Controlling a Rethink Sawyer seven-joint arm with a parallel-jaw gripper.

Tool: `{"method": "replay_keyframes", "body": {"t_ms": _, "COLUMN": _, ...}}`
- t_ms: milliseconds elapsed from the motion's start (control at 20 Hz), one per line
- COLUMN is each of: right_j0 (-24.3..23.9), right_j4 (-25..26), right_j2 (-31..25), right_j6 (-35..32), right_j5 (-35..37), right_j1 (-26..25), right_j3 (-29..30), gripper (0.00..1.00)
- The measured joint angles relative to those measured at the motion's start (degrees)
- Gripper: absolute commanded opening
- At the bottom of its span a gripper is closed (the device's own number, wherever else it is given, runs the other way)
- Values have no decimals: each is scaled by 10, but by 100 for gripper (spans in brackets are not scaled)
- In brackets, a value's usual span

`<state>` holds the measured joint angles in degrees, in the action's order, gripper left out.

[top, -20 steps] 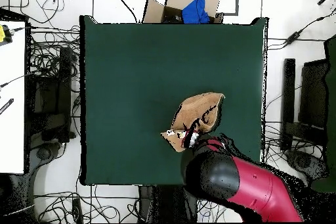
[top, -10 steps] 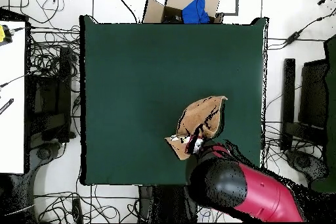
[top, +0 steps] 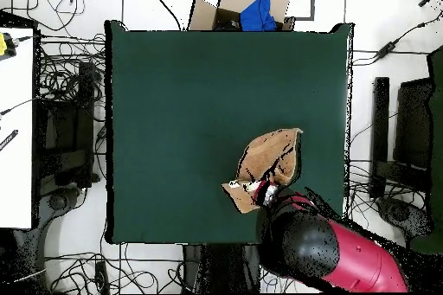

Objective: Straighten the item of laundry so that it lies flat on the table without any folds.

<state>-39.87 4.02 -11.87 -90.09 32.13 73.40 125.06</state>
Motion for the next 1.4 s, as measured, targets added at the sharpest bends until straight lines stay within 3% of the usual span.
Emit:
{"method": "replay_keyframes", "body": {"t_ms": 950, "right_j0": -55, "right_j4": 0, "right_j2": -46, "right_j6": 8, "right_j5": 17, "right_j1": 24, "right_j3": 19, "gripper": 0}}
{"method": "replay_keyframes", "body": {"t_ms": 1400, "right_j0": -77, "right_j4": 0, "right_j2": -57, "right_j6": 57, "right_j5": 59, "right_j1": 45, "right_j3": 20, "gripper": 0}}
